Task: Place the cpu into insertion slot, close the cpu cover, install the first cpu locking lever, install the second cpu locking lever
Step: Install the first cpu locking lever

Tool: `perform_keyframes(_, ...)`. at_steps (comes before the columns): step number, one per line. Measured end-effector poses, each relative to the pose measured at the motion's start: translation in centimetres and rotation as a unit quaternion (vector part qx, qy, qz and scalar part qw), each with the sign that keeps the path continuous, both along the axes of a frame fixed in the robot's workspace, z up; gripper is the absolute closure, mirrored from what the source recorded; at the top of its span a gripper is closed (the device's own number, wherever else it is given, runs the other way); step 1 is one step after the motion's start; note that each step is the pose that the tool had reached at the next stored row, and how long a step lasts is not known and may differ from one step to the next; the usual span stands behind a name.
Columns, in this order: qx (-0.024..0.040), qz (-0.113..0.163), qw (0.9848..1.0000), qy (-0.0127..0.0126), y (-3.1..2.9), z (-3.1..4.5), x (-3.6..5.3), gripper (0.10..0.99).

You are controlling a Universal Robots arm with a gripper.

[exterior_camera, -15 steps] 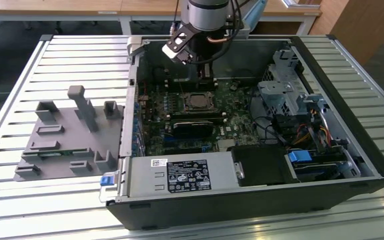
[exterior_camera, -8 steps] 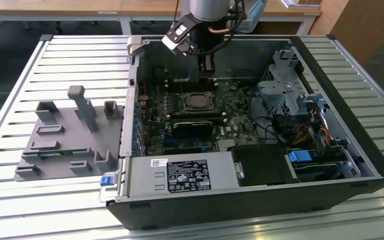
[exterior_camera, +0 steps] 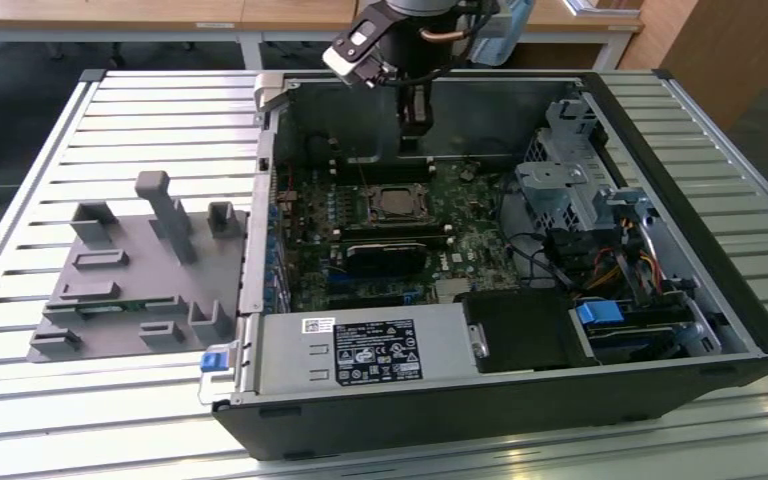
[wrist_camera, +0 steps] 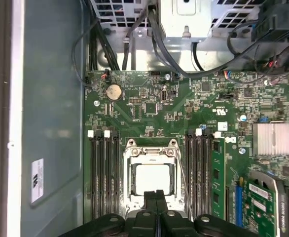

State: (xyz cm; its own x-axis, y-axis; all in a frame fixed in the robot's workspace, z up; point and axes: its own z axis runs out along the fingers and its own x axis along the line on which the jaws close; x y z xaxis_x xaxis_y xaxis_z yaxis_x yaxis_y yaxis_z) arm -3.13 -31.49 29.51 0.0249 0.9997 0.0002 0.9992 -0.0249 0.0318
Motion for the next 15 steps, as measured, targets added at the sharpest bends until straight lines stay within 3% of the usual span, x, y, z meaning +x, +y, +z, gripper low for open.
perform_keyframes(5, -0.0009, 0.000, 1.0000, 0.0000, 0.00, 1.31, 0.00, 0.980)
perform_keyframes(10, -0.0008, 0.031, 0.9995, -0.0001, 0.00, 1.32, 0.00, 0.980)
perform_keyframes(15, -0.0010, 0.077, 0.9971, 0.0000, 0.00, 1.21, 0.00, 0.980)
